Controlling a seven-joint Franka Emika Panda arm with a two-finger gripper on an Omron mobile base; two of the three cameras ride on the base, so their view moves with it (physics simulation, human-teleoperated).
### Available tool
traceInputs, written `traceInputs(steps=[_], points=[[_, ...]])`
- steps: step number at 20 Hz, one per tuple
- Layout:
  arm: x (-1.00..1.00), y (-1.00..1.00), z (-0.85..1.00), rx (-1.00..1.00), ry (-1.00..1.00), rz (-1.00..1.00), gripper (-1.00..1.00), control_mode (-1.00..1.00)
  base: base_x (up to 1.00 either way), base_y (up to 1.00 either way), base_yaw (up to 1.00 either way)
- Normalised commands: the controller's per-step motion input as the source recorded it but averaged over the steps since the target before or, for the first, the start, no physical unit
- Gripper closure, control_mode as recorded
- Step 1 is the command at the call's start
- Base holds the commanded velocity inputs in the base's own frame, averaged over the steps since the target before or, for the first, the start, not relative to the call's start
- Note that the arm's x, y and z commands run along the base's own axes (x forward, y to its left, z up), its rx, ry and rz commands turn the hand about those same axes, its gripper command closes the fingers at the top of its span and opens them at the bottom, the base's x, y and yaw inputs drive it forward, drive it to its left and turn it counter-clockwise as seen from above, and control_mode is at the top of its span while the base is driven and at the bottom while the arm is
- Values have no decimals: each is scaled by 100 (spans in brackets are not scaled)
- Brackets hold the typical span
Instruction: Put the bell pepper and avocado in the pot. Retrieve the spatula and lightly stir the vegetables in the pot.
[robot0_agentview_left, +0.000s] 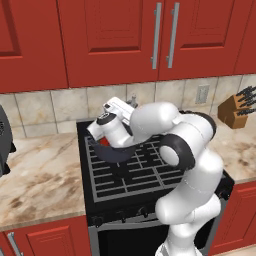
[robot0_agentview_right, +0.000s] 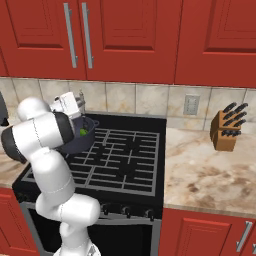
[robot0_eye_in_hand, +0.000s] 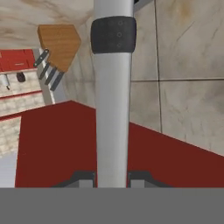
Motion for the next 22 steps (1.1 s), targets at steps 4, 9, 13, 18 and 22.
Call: traceInputs(steps=[4,9,13,18,22], points=[[0,3,0,0,0,-7,100,-100,0,0,0],[0,2,0,0,0,-6,100,-100,0,0,0],[0,3,-3,0,-1,-5,100,-100,0,0,0],[0,0,-13,1,-4,-4,100,-100,0,0,0],[0,0,-11,2,-2,-3,100,-100,0,0,0]])
